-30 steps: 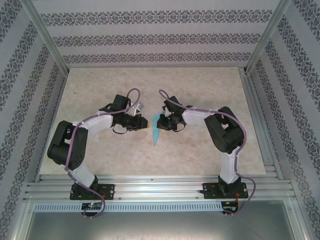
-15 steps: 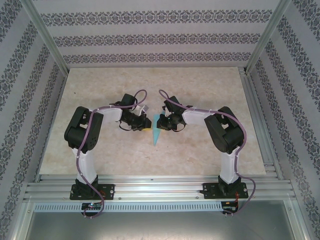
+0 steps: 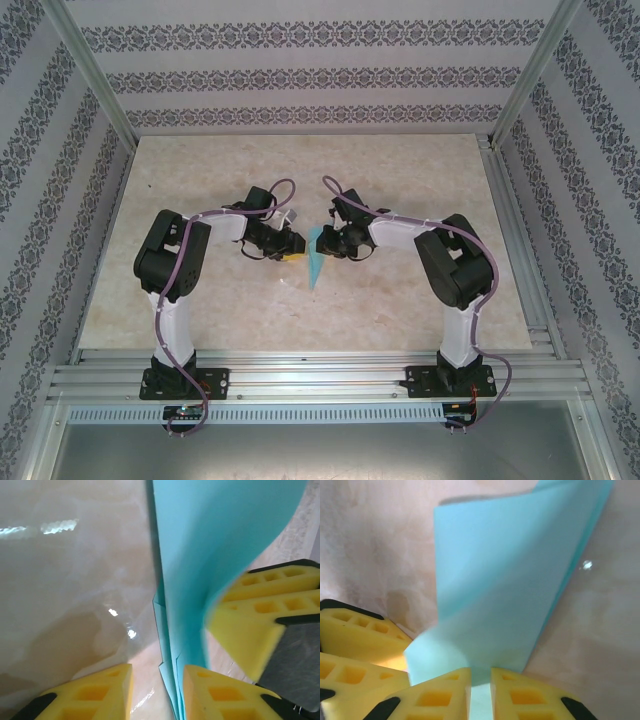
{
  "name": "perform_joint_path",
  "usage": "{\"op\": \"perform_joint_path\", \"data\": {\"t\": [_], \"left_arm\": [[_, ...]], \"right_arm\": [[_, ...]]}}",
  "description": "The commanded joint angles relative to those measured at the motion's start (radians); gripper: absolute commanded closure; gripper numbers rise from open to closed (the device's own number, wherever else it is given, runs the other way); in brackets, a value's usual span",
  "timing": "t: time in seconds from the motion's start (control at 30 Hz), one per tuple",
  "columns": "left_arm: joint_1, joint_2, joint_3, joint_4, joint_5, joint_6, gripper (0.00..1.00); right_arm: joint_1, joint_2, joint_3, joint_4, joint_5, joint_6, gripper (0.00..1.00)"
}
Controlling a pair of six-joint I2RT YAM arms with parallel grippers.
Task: Fold a paper plane with a square sheet of paper (fold left side to right side)
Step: Fold the wing for the fifth time at the center of the table.
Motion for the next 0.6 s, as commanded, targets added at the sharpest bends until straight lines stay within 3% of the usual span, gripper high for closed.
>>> {"op": "perform_joint_path", "data": {"t": [0.0, 0.57], "left_arm": [[-0.005, -0.017, 0.002, 0.077, 0.010, -0.035, 0.64], [-0.008, -0.006, -0.004, 0.220, 0.113, -0.117, 0.58]], "right_arm": [[-0.011, -0.038, -0.006, -0.008, 0.025, 0.000, 0.81], [-0.008, -0.007, -0.013, 0.012, 0.018, 0.012, 0.81]]}}
